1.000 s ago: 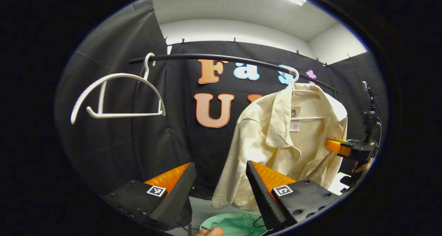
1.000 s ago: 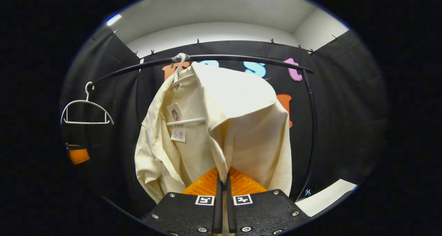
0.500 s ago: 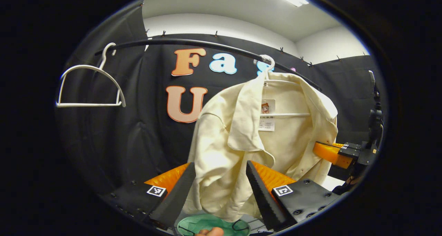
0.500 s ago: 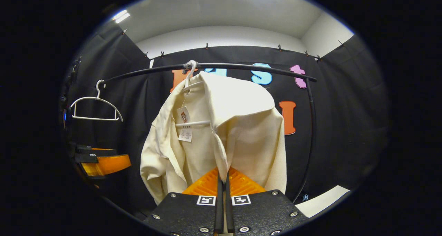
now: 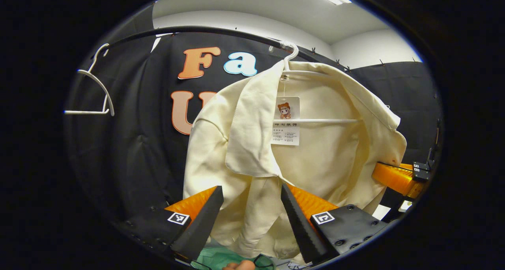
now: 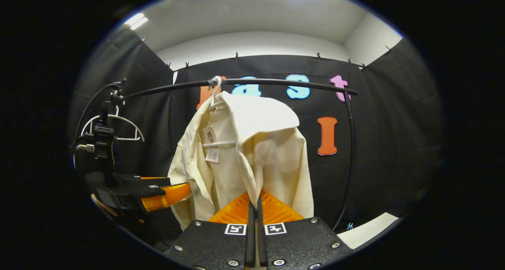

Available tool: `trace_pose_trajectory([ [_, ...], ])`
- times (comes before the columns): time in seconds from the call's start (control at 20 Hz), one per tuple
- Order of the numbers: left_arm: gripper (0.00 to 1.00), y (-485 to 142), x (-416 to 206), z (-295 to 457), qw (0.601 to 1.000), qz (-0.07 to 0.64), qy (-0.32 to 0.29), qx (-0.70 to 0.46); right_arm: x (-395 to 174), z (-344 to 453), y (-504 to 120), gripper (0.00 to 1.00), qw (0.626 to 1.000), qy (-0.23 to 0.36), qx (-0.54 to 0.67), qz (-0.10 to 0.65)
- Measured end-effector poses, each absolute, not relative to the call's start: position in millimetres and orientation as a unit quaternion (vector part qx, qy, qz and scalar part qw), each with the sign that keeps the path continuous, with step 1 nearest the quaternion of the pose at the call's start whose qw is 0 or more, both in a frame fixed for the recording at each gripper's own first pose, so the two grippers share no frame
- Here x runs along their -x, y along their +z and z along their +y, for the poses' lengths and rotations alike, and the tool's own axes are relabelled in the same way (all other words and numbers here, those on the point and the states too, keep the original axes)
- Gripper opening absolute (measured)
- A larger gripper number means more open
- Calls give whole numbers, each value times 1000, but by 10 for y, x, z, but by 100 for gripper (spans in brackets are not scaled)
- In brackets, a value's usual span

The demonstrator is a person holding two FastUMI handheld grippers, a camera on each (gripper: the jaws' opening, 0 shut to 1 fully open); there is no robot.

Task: Grasp the clothes on the hanger with both hands and then place them into the laundry hamper below.

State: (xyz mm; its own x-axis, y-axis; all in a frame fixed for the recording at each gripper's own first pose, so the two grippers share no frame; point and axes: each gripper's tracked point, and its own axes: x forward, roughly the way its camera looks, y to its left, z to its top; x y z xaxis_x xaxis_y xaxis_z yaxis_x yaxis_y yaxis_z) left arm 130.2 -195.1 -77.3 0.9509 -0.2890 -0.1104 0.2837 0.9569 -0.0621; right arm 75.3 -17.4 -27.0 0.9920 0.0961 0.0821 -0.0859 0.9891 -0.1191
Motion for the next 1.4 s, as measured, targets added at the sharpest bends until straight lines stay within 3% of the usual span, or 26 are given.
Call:
trace_pose_trajectory([
  [0.3, 97, -841, -1702, -1969, 993, 34, -109, -10, -661, -194, -243, 2, 996, 55, 50, -47],
  [0.4, 100, -889, -1793, -2012, 993, 26, -110, -10, -628, -194, -242, 2, 996, 58, 48, -47],
  [0.75, 94, -1031, -2049, -2001, 990, 56, -123, 33, -543, -226, -183, 2, 996, 60, 43, -50],
  [0.8, 88, -1038, -2047, -1953, 991, 57, -119, 32, -538, -234, -178, 2, 996, 59, 42, -50],
  [0.9, 67, -1068, -2011, -1866, 992, 58, -107, 34, -540, -239, -170, 2, 996, 57, 41, -50],
  [1.05, 10, -1035, -2004, -1838, 988, 63, -127, 56, -543, -266, -121, 2, 997, 51, 41, -49],
  [1.4, 7, -549, -1771, -1076, 999, 10, -49, 1, -380, -412, 262, 1, 996, 21, 46, -72],
])
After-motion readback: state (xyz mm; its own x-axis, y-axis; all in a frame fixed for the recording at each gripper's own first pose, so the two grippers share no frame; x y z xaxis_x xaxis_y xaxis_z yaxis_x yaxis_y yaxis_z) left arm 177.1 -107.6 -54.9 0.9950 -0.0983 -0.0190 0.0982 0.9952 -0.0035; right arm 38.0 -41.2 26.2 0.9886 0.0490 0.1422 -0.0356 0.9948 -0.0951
